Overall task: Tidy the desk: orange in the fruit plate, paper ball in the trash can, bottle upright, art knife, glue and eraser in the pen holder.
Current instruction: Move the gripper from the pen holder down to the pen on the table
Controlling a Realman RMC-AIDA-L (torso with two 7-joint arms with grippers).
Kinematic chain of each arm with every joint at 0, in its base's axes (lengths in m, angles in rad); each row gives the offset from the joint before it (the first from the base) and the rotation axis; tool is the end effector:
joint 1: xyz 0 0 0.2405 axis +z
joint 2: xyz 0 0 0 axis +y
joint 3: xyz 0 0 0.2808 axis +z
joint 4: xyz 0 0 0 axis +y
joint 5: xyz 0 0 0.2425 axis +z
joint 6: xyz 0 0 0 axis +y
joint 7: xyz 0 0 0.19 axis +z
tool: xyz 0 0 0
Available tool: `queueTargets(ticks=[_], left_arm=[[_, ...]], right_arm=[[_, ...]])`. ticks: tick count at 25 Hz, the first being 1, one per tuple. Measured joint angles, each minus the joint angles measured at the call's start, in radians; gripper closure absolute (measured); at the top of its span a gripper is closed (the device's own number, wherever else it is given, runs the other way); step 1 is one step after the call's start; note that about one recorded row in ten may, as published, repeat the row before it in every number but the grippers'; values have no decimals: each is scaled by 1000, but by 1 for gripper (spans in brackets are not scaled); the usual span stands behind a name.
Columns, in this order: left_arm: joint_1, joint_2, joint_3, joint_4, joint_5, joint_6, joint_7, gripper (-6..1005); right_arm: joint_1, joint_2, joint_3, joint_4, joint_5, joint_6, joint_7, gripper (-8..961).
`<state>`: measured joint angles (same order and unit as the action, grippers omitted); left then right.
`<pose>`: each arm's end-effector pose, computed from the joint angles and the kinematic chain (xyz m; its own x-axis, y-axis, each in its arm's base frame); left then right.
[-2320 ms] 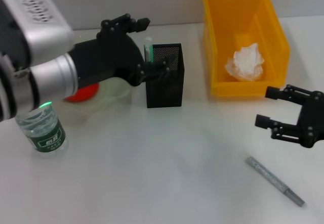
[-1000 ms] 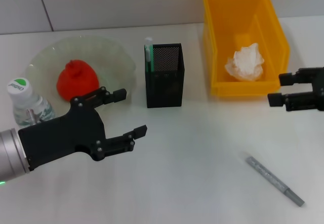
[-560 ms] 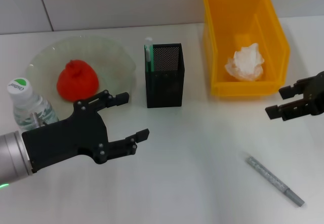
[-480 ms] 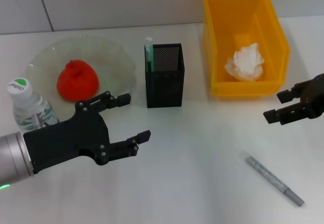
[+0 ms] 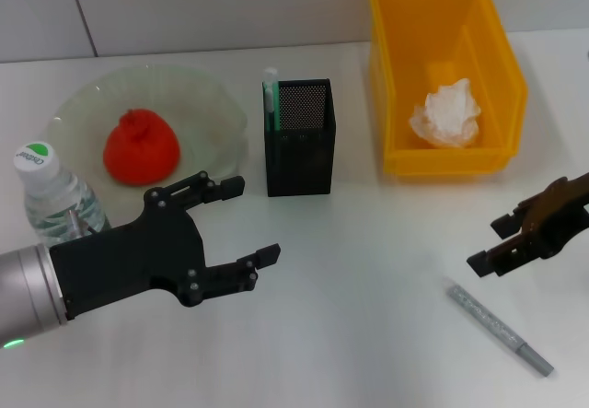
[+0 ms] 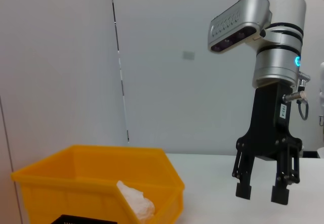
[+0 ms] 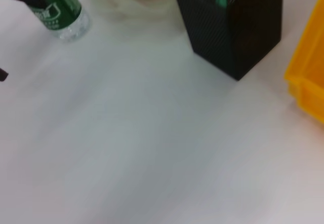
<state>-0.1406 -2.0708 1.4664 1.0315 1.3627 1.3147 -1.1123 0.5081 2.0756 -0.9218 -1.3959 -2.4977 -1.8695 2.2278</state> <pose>-0.2337 0.3221 -0.0824 0.8343 -0.0305 0.5505 0.1671 -0.9375 -0.3053 0.2592 0.3643 0.0276 0.7231 -0.6868 0.0734 -0.6511 -0.7133 -0.2593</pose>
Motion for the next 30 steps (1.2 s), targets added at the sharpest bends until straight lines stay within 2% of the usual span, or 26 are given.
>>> queueTargets(ticks=[12, 18, 30], left_arm=[[-7, 0, 3, -2, 3, 0, 0, 181], [-11, -1, 3, -2, 3, 0, 0, 181], [-20, -1, 8, -28, 2, -7, 9, 181]], right_arm=[[36, -1, -80, -7, -124, -53, 62, 192], [64, 1, -175, -11, -202, -64, 107, 191], [110, 3, -253, 39, -217, -53, 151, 191]])
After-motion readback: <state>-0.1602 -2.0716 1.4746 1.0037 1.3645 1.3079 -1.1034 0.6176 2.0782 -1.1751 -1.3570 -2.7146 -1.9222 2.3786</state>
